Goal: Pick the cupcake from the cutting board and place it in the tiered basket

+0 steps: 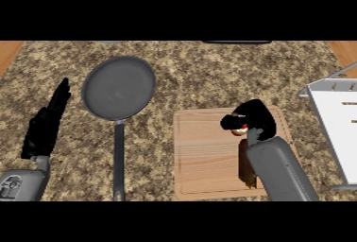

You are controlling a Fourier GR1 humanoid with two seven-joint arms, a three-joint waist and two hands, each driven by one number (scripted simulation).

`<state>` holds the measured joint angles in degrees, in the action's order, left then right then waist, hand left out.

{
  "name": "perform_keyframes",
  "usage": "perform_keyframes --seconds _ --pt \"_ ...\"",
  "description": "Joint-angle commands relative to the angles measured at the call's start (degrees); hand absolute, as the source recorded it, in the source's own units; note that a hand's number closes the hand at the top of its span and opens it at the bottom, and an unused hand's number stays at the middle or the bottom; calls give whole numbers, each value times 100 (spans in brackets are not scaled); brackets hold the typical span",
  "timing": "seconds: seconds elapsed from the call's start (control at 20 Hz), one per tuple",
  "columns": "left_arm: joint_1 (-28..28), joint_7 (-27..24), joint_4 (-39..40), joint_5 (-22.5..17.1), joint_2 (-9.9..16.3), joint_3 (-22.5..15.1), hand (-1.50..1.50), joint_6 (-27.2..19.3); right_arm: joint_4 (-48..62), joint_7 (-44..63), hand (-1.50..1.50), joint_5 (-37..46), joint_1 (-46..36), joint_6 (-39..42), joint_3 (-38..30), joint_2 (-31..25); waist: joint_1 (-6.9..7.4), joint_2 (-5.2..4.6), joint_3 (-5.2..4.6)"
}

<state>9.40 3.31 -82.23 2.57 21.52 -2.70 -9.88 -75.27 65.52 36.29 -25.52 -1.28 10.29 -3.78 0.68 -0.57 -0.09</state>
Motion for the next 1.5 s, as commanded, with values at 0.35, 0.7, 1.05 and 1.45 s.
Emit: perform_keyframes --seconds 0.35,0.7,1.05,1.45 --pt "152 -50 -116 59 -60 -161 0 71 1352 1195 150 1737 -1689 -1724 -2236 -1552 423 -189 -17" --pt "332 -48 -120 124 -125 -297 0 117 2012 1414 150 3733 -2569 -1964 -2422 -2584 606 -218 -30" --pt "392 32 -55 190 -198 -394 0 125 2822 1961 150 5404 -3563 -1312 -2529 -2790 644 -159 -26" --pt "358 -27 91 185 -138 -184 0 52 3637 1969 150 6148 -4482 -1098 -3115 -2609 439 -91 -1"
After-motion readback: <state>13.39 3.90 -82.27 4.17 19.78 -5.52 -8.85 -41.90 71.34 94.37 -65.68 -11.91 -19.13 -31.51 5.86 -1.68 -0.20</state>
